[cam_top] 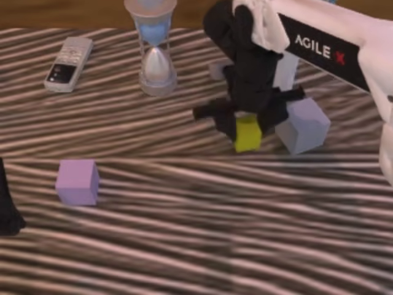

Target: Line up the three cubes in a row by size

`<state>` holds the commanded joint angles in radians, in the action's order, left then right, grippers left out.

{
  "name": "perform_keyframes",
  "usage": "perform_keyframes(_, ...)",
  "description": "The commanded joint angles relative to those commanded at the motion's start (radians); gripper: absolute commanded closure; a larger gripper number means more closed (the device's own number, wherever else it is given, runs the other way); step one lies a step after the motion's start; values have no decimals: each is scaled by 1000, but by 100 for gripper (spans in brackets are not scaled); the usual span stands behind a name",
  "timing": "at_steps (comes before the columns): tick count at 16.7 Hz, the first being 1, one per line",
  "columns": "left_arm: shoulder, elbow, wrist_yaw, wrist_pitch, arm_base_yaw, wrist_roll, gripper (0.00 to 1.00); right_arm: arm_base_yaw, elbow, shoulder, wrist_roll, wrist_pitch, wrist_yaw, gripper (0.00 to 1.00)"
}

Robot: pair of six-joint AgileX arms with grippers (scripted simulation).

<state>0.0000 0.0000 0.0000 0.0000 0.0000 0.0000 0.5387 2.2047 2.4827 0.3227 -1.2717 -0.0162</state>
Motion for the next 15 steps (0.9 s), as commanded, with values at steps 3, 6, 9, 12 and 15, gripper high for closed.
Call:
perform_keyframes(3, 0, 0, 0, 0, 0, 0, 0, 3, 41, -13, -2, -44, 0, 100)
perform_keyframes(6, 0, 0, 0, 0, 0, 0, 0, -3, 39, -10, -1, -42, 0, 100)
perform_keyframes(9, 0, 0, 0, 0, 0, 0, 0, 1, 3, -43, 16, -26, 0, 100)
perform_keyframes(12, 0, 0, 0, 0, 0, 0, 0, 13, -128, -143, 72, 20, -1, 100)
perform_keyframes(15, 0, 0, 0, 0, 0, 0, 0, 33, -346, -271, 147, 76, -2, 100)
